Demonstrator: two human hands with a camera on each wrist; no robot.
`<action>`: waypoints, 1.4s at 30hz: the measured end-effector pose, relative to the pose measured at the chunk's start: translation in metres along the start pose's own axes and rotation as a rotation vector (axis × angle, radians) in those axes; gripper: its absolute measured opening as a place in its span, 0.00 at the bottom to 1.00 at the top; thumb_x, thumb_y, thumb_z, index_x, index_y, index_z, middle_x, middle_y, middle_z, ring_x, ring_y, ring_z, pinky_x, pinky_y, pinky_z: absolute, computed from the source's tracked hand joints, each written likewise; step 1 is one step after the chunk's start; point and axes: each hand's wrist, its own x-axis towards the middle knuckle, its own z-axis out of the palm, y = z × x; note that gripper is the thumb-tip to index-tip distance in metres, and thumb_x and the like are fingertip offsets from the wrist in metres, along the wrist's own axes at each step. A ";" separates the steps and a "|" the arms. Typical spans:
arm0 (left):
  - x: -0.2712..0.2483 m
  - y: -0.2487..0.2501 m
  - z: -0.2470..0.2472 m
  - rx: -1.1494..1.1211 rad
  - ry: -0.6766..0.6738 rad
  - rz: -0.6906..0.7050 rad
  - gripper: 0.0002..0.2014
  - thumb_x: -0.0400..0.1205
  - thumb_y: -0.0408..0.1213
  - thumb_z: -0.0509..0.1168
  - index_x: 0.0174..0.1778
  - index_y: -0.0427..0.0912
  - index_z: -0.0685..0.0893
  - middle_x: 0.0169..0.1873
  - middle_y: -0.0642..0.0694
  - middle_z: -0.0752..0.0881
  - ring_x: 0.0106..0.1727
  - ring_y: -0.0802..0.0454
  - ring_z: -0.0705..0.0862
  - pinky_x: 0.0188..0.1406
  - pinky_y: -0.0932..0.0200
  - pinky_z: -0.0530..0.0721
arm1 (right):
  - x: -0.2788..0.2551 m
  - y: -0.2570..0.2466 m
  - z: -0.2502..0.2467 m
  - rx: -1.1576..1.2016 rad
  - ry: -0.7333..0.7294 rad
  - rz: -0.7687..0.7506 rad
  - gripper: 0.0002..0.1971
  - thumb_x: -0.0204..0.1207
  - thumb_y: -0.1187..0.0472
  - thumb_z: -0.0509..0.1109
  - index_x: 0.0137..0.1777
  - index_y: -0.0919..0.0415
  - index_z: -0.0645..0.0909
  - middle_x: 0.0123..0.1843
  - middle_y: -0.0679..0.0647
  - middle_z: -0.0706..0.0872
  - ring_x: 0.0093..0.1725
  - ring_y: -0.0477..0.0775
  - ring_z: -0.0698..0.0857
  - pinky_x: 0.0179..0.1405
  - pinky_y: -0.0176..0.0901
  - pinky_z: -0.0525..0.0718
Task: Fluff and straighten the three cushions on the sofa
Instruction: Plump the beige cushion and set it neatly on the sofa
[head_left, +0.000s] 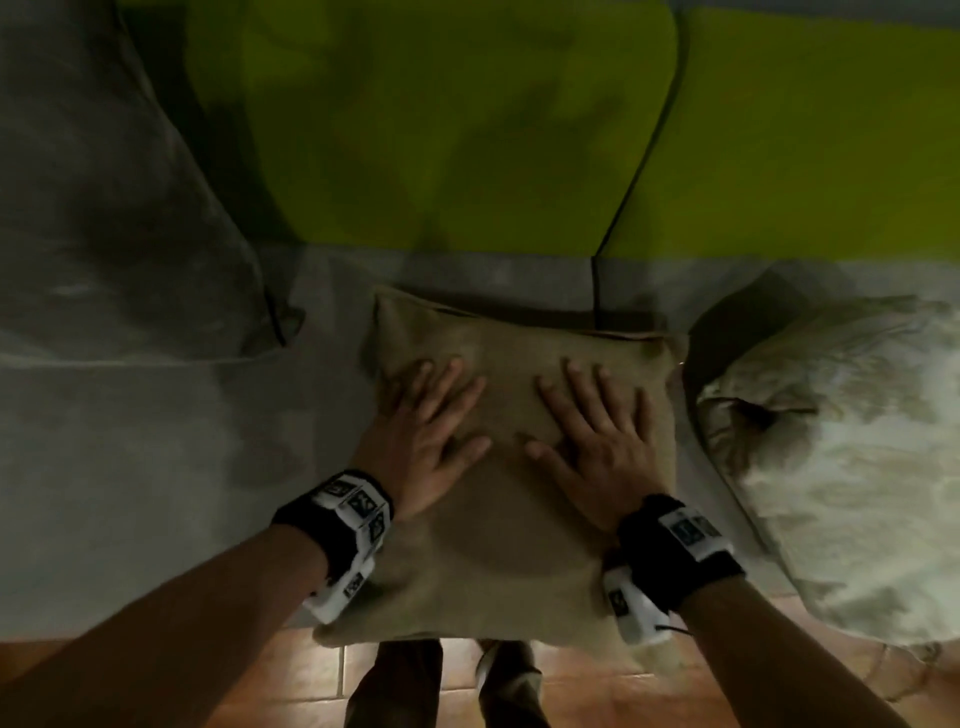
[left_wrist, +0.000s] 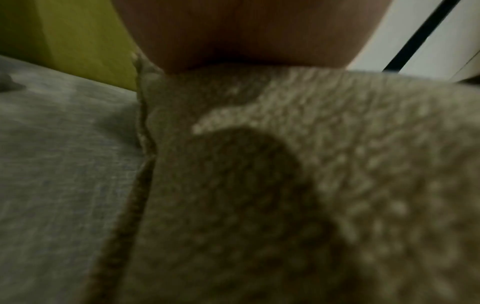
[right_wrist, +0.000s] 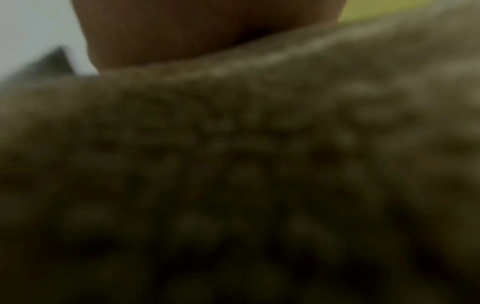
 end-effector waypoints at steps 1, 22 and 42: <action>0.007 -0.006 0.001 -0.028 -0.011 -0.082 0.40 0.80 0.74 0.34 0.87 0.60 0.46 0.88 0.52 0.45 0.88 0.45 0.46 0.83 0.37 0.56 | 0.003 0.009 -0.001 0.031 0.007 0.057 0.37 0.78 0.20 0.39 0.84 0.24 0.31 0.90 0.38 0.31 0.89 0.52 0.31 0.85 0.72 0.33; -0.074 0.049 0.010 0.287 -0.009 0.345 0.32 0.85 0.63 0.47 0.86 0.57 0.59 0.87 0.44 0.59 0.87 0.37 0.55 0.80 0.30 0.59 | -0.110 0.062 0.046 -0.093 -0.041 -0.348 0.37 0.83 0.27 0.45 0.88 0.33 0.36 0.90 0.42 0.30 0.90 0.61 0.34 0.83 0.81 0.48; -0.153 0.045 0.030 -0.574 0.032 -0.570 0.45 0.75 0.71 0.64 0.86 0.59 0.56 0.81 0.49 0.71 0.78 0.44 0.73 0.74 0.49 0.70 | -0.177 0.134 0.095 0.611 -0.452 0.240 0.40 0.75 0.43 0.79 0.85 0.47 0.68 0.70 0.48 0.85 0.64 0.50 0.85 0.68 0.46 0.79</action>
